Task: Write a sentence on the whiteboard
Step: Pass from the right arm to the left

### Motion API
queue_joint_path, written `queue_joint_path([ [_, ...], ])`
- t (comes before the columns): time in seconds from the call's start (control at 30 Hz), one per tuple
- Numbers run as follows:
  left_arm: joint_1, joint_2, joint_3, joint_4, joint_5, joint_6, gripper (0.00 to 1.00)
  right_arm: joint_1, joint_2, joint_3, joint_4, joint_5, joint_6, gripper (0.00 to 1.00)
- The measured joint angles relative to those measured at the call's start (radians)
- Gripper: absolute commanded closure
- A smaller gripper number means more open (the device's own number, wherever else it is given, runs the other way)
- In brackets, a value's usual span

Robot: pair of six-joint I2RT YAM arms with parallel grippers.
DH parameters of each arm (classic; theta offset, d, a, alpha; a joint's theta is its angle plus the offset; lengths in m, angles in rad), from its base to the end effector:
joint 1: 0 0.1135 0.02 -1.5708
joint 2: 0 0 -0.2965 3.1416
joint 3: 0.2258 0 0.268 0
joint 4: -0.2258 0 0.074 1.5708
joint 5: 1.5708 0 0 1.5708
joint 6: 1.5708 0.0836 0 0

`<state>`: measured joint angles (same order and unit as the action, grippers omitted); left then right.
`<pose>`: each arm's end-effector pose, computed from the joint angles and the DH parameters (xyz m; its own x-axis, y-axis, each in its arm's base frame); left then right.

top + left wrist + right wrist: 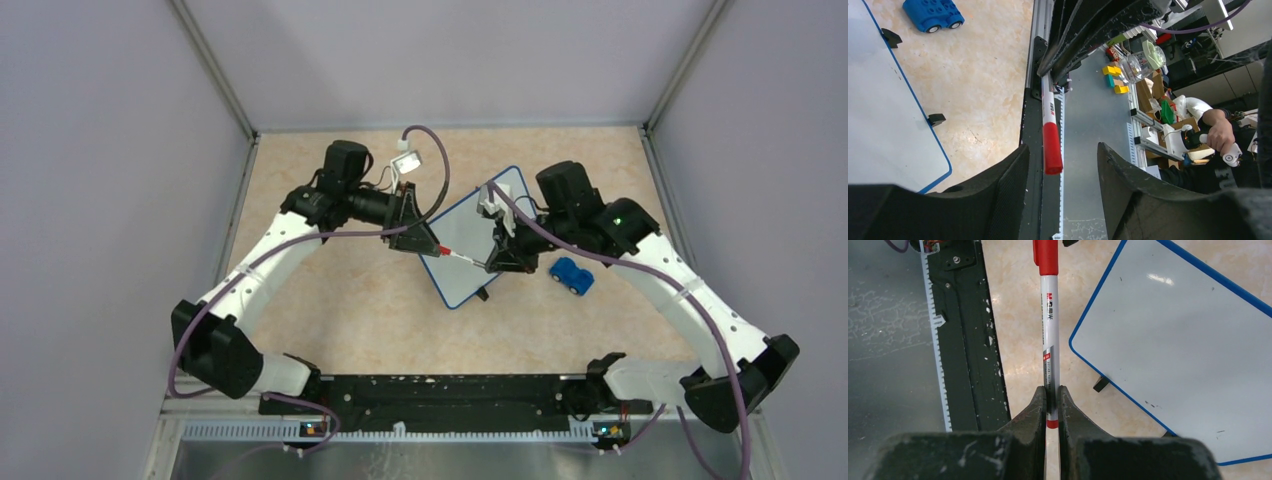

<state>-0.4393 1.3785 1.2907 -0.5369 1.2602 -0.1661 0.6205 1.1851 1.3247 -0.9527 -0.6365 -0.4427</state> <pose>0.2463 -0.2037 0.3832 -0.6591 0.2539 -0.7079 0.7301 -0.0100 -0.6833 0.1792 0.1892 0.3814 -0.1914 -0.5602 -0.8060 -0.9760 0.1957 0.0957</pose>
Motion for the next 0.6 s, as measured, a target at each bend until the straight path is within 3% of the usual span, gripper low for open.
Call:
queue_joint_path([
  [0.1, -0.007, 0.013, -0.001, 0.018, 0.000, -0.019, 0.47, 0.013, 0.004, 0.000, -0.008, 0.000, -0.008, 1.00],
  [0.3, -0.033, 0.034, -0.014, 0.033, -0.002, -0.039, 0.61, 0.019, 0.005, 0.000, -0.016, 0.001, -0.011, 1.00],
  [0.43, -0.045, 0.038, -0.023, 0.037, -0.002, -0.045, 0.80, 0.021, 0.008, 0.006, -0.018, 0.006, -0.011, 1.00],
  [0.5, -0.047, 0.038, -0.024, 0.037, -0.006, -0.046, 0.93, 0.021, 0.008, 0.006, -0.019, 0.006, -0.011, 1.00],
  [0.53, -0.047, 0.038, -0.026, 0.038, -0.021, -0.041, 1.00, 0.021, 0.008, 0.006, -0.021, 0.005, -0.010, 0.88],
  [0.6, -0.045, 0.038, -0.033, 0.041, -0.023, -0.043, 1.00, 0.021, 0.008, 0.007, -0.015, 0.010, -0.004, 0.51],
])
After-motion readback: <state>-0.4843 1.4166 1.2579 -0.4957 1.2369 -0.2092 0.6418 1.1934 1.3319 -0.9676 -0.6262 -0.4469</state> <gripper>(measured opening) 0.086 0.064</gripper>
